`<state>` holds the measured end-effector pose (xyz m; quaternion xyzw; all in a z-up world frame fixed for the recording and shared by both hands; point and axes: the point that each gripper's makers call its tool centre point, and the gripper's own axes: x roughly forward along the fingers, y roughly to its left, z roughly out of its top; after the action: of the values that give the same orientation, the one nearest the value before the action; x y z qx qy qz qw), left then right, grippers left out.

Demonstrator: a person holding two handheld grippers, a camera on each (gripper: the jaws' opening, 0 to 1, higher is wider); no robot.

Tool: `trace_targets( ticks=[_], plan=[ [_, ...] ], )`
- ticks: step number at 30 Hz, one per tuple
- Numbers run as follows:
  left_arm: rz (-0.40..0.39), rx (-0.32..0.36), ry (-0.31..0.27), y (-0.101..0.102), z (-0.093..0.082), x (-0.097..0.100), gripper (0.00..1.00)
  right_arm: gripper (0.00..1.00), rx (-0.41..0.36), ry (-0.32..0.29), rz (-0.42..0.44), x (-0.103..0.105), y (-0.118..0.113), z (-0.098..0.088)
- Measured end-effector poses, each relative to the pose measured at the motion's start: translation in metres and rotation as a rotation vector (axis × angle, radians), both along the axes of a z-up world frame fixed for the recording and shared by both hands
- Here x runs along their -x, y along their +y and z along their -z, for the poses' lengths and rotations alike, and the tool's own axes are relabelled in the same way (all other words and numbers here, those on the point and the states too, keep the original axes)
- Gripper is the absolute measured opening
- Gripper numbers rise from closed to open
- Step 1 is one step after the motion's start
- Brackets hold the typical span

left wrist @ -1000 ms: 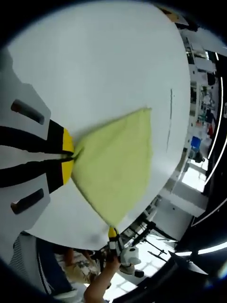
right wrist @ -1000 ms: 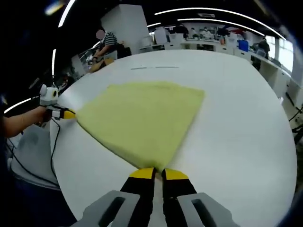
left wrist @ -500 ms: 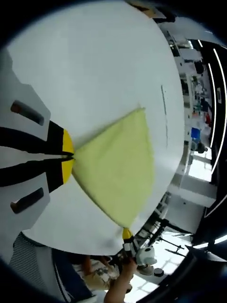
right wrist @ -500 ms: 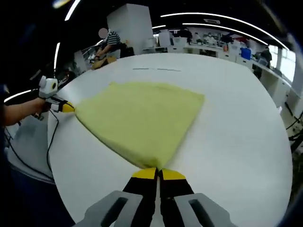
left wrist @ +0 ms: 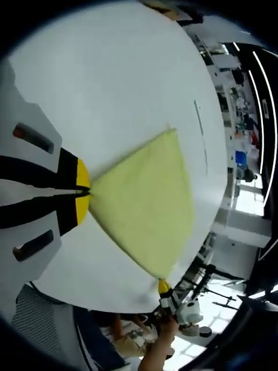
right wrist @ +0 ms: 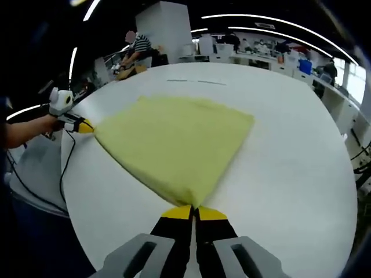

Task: Fold the garment on the visible template until the final outline fits inside the template.

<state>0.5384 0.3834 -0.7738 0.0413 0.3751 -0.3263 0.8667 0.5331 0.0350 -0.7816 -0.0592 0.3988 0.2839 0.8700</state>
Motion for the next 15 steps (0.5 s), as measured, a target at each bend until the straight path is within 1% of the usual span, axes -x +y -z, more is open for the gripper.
trace_targets(
  ticks=[8,15],
  plan=[
    [0.016,-0.016,0.001,0.000,-0.002,0.010,0.00,0.00,-0.003,0.000,-0.012,0.008,-0.001,0.000],
    [0.016,-0.018,0.002,0.000,0.000,0.015,0.00,0.00,-0.013,0.006,-0.010,0.014,-0.001,0.000]
  ],
)
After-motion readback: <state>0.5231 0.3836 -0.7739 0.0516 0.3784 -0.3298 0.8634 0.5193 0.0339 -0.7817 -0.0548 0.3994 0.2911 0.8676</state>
